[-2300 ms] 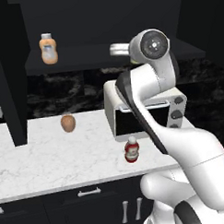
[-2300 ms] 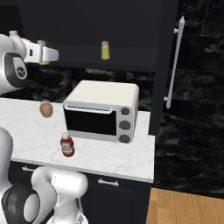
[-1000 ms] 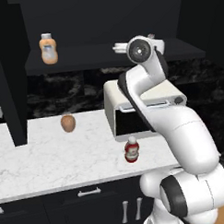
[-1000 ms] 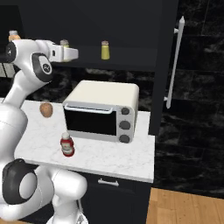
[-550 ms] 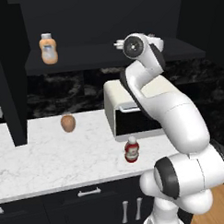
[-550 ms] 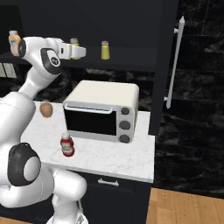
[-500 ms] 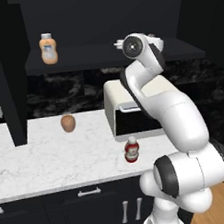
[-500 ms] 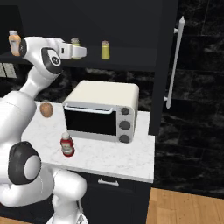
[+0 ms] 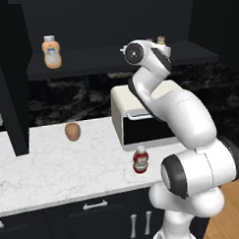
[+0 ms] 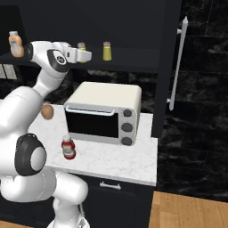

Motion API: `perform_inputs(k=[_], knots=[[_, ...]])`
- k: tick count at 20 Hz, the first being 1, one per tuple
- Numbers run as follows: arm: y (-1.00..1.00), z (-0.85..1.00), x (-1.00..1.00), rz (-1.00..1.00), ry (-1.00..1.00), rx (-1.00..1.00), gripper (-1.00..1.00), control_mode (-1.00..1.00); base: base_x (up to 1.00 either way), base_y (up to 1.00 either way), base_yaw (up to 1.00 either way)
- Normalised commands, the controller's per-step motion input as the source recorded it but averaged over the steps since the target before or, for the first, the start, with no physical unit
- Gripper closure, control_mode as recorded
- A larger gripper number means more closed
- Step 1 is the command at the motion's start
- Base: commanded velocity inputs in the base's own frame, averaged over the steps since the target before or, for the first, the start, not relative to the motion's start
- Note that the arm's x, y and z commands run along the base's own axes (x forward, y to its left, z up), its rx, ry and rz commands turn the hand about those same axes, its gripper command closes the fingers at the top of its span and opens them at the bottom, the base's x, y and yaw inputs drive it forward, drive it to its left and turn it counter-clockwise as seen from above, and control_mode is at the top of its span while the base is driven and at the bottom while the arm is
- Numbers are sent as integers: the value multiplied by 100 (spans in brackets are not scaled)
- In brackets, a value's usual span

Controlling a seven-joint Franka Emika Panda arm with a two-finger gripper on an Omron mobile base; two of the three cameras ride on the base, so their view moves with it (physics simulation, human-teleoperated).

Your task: Put the shaker and condiment bottle from the counter next to their counterparts in the cabinet.

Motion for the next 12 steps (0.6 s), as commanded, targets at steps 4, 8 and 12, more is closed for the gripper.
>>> perform_inputs(k=[4, 8, 12], knots=[[-4, -3, 33, -4, 0, 0, 100, -100, 0, 0, 0], [-10, -10, 22, -7, 0, 0, 100, -100, 0, 0, 0], [-6, -10, 24, -10, -1, 0, 100, -100, 0, 0, 0]])
